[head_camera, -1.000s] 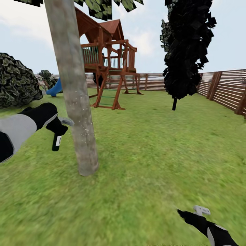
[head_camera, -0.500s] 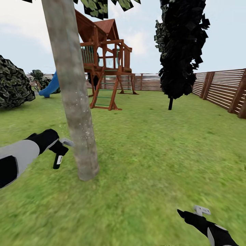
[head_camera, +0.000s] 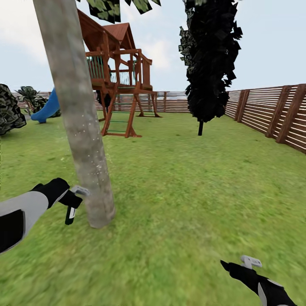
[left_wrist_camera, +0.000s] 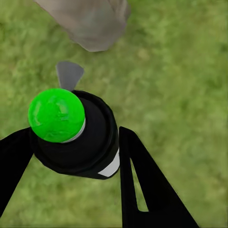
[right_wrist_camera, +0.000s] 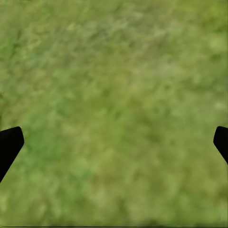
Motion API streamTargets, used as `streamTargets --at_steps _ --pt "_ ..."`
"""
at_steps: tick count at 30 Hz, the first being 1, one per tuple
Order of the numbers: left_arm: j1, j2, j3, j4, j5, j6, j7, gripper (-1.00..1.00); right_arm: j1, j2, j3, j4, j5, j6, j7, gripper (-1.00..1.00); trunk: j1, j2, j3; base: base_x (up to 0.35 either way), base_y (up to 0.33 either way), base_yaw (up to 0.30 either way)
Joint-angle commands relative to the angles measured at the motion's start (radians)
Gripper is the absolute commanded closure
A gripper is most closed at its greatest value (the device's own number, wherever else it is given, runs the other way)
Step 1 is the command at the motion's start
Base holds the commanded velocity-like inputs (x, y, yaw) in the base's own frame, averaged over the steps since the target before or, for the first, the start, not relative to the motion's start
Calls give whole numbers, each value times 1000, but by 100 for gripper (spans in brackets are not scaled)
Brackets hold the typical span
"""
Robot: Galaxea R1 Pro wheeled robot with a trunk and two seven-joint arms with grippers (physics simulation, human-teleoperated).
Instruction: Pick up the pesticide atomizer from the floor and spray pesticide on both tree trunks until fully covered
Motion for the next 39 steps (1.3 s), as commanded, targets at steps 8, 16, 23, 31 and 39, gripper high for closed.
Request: streamTargets --at_steps 8,16,23,31,39 --pt "8 0 1 7 2 -5 0 100 0 0 0 0 0 0 0 -100 0 0 0 -103 279 -92" --pt "8 0 1 7 2 -22 0 100 0 0 0 0 0 0 0 -100 0 0 0 -65 233 -261" --pt "14 -2 2 7 2 -29 0 100 0 0 0 0 0 0 0 -100 0 0 0 -2 134 -35" --pt "29 -2 2 7 2 -30 0 100 0 0 0 0 0 0 0 -100 0 0 0 0 309 -117" --pt "115 -13 2 6 97 -167 5 100 0 0 0 0 0 0 0 -100 0 0 0 0 79 -43"
